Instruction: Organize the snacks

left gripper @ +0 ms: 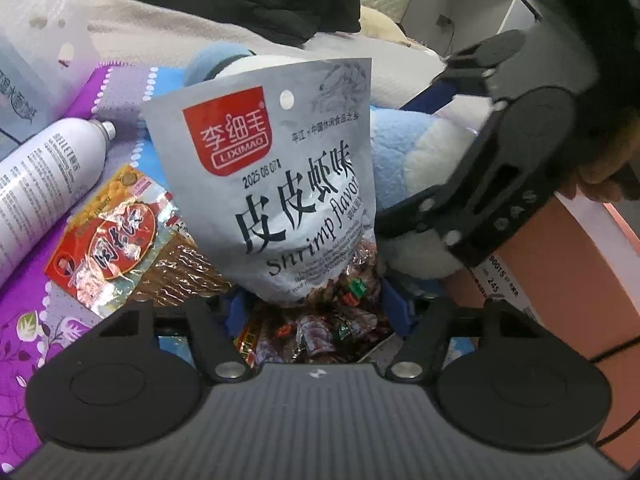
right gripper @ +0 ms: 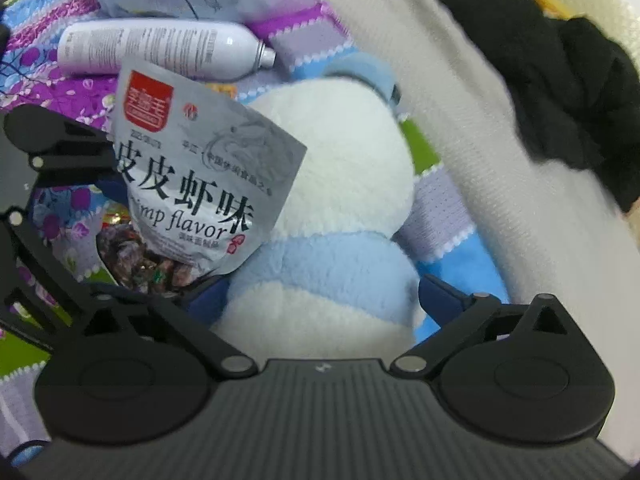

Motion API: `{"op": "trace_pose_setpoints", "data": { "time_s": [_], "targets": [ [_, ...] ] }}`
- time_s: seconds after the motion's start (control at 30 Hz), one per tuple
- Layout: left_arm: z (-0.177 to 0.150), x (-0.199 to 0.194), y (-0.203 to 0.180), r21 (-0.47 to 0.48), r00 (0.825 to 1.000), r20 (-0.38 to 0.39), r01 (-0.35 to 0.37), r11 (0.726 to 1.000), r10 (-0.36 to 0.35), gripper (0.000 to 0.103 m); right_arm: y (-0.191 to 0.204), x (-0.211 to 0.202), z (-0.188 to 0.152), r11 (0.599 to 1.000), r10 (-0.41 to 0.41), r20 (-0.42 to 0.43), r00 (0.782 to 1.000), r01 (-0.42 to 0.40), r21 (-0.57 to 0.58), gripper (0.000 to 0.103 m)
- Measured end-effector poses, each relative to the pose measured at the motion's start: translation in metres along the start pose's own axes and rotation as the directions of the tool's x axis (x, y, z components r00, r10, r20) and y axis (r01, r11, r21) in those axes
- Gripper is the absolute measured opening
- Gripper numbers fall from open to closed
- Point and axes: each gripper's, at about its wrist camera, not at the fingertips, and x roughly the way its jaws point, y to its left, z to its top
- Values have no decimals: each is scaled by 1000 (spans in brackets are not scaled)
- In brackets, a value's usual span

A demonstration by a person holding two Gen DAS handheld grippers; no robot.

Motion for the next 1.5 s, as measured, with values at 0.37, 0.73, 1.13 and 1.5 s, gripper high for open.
{"op": "trace_pose_setpoints", "data": {
  "time_s": [0.37, 0.73, 1.13, 1.5],
  "targets": [
    [-6, -33, 3, -41, 1000, 14, 20, 999, -20, 63, 18, 11, 10, 994, -88, -77, 993, 83, -66, 93],
    [-17, -121, 8, -108, 998, 36, -48, 993, 52, 63, 44, -14, 11, 971, -237, -34, 971, 235, -52, 85],
    [-31, -185, 30, -192, 991, 45, -119, 974, 130, 63, 62, -48, 38, 960, -278, 5, 960, 278, 16, 84],
    [-61, -230, 18, -210, 990, 4, -137, 968, 141, 63, 93, -111, 6, 942, -158, 76, 985, 127, 312, 84]
  ]
}}
